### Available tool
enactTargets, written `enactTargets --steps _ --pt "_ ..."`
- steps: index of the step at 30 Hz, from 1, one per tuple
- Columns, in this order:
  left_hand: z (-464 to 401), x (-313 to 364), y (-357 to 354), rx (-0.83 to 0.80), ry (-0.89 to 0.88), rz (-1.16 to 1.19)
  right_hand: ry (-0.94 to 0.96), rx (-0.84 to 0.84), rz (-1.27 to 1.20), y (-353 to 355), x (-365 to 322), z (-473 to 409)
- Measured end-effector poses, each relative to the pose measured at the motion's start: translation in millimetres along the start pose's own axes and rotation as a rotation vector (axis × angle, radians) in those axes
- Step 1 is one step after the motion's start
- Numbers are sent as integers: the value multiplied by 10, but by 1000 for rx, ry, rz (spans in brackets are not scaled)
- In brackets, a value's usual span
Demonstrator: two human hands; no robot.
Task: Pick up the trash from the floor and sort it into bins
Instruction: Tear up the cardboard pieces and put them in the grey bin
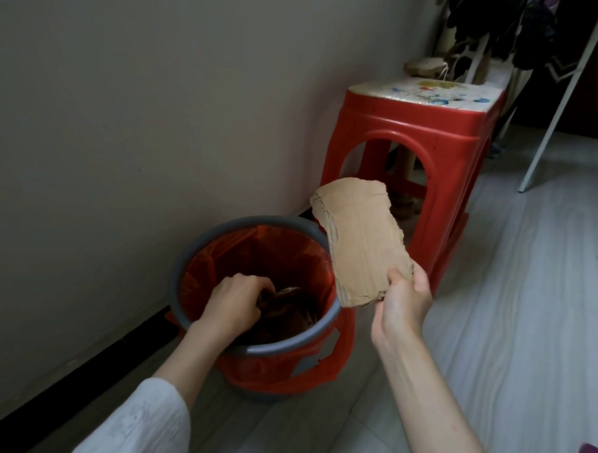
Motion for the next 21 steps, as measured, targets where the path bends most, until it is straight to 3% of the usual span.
enactTargets --steps 6,9,14,21 --pt "-156 -35 -223 -170 34 -61 76 -122 116 -147 -45 28" --pt "-252 -37 -324 -275 71 -88 264 -242 312 -246 -199 35" --pt "-157 -164 -371 -403 69 -127 589 -470 872 -580 -475 153" --pt "149 -286 -90 -284 13 -64 729 -809 1849 -1300 -245 324"
Point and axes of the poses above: each hand's wrist, its own z-axis away from the middle knuckle, its own y-axis out of the back of the hand, x = y × z, the point moved 6 cm from there along -z, towards the middle knuckle, and after that the axes turned 13 degrees about -x, right-handed, at the moved point
